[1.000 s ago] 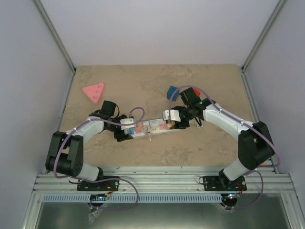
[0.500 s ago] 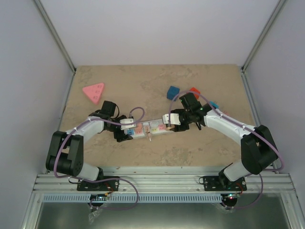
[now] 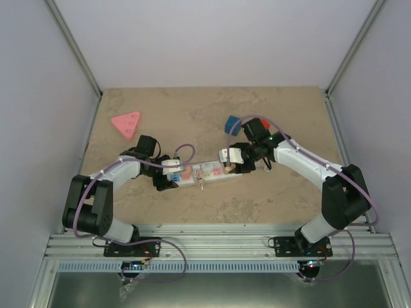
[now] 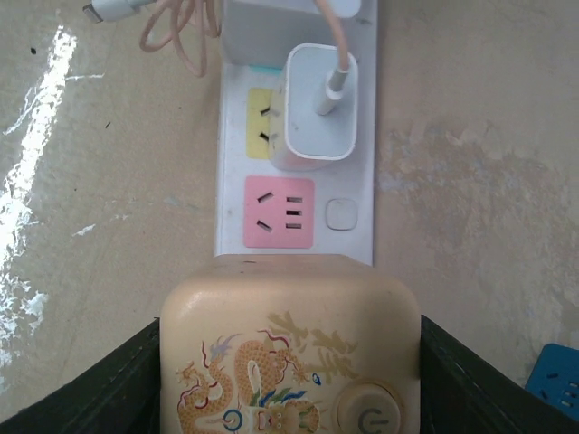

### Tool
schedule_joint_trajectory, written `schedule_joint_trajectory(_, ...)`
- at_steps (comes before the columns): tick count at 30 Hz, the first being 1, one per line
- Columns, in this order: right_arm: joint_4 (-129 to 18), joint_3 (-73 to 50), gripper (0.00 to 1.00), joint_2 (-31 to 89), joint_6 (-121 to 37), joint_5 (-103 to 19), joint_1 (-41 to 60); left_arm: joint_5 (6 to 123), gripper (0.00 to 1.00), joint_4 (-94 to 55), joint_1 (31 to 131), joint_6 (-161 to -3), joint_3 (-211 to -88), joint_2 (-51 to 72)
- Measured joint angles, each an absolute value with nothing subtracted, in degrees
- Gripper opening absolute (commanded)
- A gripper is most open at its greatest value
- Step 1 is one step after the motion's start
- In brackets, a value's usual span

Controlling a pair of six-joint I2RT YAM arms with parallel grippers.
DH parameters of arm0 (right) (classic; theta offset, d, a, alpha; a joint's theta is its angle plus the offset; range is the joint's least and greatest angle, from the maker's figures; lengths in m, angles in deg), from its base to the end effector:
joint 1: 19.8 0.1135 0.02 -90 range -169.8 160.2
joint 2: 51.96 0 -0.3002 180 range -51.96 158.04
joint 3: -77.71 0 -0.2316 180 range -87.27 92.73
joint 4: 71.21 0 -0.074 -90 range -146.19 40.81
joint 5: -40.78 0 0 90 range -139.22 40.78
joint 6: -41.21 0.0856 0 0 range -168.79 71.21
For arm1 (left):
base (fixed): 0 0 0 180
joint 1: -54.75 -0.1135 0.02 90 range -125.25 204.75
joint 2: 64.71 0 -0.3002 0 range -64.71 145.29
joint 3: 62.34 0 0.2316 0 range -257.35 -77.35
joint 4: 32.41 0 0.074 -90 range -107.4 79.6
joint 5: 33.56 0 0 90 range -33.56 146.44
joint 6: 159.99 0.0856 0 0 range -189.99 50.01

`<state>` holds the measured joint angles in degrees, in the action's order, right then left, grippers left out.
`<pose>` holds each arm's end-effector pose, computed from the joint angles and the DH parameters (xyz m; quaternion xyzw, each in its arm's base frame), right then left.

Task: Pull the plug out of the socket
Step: Remove the plug from the socket, then place the plug at the center of the board.

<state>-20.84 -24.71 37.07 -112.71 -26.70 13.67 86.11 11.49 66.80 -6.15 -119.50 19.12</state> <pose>0.2440 0.2006 0.2328 -0.7460 0.5922 0.1200 0.2801 0.2298 -0.0924 0.1681 0.6200 0.7248 -0.1558 0.2570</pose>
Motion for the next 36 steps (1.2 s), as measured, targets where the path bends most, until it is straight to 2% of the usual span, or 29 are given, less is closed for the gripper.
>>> schedule_joint_trajectory(3, -17.7, -21.3, 0.28, 38.6, -112.9, -25.4, 12.8, 85.1, 0.00, 11.4, 66.6, -6.2, -119.5, 19.1)
schedule_joint_trajectory(10, -17.4, -22.1, 0.28, 38.1, -112.5, -26.8, 12.6, 84.8, 0.00, 11.4, 66.6, -6.2, -119.5, 19.1)
schedule_joint_trajectory(24, -34.4, -30.7, 0.28, 31.7, -108.2, -38.5, 5.1, 84.5, 0.00, 11.4, 66.0, -6.2, -119.5, 19.1)
schedule_joint_trajectory(36, -51.4, -36.2, 0.28, 32.2, -106.4, -48.9, -3.2, 84.5, 0.00, 11.4, 65.8, -6.2, -119.5, 19.1)
